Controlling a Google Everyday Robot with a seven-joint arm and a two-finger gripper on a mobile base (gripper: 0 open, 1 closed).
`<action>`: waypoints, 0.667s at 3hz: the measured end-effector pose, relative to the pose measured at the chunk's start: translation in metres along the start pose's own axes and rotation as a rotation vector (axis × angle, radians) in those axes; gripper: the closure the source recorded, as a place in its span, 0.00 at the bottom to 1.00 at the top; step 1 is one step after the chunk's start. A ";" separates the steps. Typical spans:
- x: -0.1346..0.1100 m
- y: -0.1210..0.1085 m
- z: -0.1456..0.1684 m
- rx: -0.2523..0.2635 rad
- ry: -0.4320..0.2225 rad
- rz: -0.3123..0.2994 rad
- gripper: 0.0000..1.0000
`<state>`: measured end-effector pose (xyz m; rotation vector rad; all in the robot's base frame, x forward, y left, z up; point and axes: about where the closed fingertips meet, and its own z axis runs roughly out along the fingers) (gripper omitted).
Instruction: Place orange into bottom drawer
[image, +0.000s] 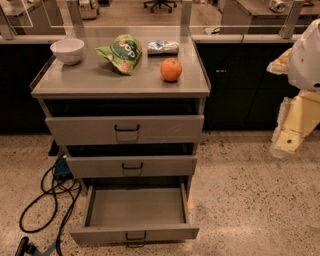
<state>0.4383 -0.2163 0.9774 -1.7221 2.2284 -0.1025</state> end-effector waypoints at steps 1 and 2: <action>0.000 0.000 0.000 0.000 0.000 0.000 0.00; 0.000 -0.001 0.002 -0.012 -0.024 -0.006 0.00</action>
Offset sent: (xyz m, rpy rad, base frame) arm 0.0049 -0.0028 -0.0100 0.0689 0.0388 0.0451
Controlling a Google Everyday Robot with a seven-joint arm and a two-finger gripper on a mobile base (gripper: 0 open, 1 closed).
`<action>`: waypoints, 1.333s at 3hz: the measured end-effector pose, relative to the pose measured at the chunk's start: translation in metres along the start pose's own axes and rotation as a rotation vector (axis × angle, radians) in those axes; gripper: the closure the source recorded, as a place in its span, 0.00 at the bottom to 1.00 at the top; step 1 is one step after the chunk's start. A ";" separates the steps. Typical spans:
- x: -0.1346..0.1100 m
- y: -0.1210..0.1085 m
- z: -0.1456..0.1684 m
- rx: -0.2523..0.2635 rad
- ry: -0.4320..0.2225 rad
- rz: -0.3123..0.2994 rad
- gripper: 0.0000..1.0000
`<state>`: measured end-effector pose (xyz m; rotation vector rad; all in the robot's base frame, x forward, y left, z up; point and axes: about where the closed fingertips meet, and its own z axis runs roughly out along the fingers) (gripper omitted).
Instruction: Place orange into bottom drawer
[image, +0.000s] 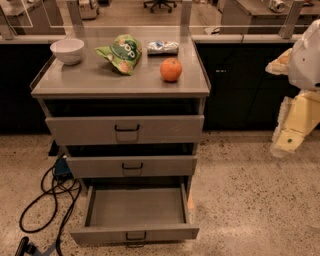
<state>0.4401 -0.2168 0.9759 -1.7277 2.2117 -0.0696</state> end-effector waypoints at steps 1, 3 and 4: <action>0.006 -0.009 0.020 -0.097 -0.104 -0.010 0.00; -0.025 -0.060 0.109 -0.288 -0.544 -0.075 0.00; -0.051 -0.098 0.150 -0.305 -0.696 -0.106 0.00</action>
Offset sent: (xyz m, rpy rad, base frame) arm 0.0996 0.0088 -0.1094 0.6872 0.2613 0.2928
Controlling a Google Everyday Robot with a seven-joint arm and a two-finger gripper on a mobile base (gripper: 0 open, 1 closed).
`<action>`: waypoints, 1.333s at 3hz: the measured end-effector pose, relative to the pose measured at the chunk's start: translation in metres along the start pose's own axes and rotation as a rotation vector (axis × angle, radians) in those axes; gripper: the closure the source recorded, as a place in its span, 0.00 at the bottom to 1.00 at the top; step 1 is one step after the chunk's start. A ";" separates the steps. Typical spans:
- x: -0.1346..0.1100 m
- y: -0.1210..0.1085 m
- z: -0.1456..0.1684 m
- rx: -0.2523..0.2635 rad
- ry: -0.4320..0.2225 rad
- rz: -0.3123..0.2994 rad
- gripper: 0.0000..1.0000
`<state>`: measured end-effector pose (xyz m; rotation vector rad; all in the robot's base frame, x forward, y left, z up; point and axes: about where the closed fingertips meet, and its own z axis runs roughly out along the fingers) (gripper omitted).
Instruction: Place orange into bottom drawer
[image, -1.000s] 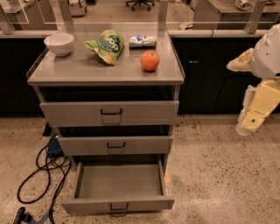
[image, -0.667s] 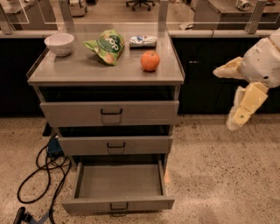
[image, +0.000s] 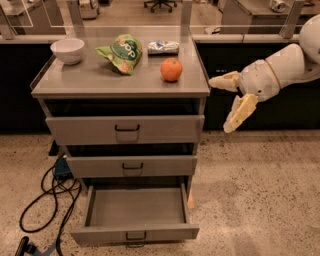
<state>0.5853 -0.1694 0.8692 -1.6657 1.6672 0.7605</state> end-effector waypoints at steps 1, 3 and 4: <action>-0.009 -0.041 0.019 0.050 -0.014 -0.045 0.00; -0.007 -0.044 0.028 0.002 -0.123 -0.055 0.00; -0.004 -0.042 0.024 0.025 -0.205 -0.016 0.00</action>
Offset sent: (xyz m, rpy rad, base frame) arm 0.0352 0.0163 -0.0035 0.0137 -0.0527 -0.0073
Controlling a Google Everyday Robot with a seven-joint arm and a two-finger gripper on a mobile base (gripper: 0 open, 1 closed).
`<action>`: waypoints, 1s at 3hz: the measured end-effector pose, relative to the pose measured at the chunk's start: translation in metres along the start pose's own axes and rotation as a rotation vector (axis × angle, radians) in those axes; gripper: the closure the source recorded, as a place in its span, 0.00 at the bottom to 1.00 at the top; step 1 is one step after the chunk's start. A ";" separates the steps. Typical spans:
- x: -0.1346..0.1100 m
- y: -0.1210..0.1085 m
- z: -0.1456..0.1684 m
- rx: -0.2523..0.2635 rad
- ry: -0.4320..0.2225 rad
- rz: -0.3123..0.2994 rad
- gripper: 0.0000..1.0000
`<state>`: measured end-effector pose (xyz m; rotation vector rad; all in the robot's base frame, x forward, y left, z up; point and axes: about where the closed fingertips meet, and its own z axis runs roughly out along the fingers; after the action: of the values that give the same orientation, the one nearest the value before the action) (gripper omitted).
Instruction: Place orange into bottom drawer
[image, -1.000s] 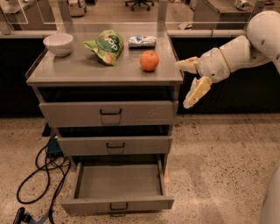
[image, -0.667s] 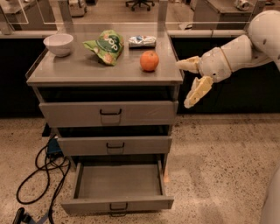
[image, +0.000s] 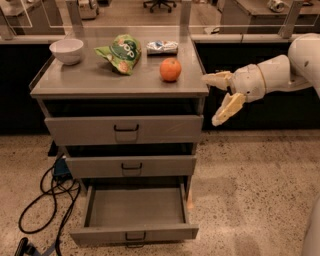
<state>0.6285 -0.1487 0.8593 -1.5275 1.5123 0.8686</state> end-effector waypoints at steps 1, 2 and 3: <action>-0.002 0.003 -0.002 0.123 0.003 0.081 0.00; 0.012 0.001 0.019 0.142 0.006 0.120 0.00; 0.009 0.005 0.012 0.219 -0.030 0.136 0.00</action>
Offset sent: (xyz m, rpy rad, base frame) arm -0.0023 -0.0018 0.0032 0.0100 0.0132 -0.1286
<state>0.6244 -0.1415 0.8453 -1.2602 1.6457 0.7707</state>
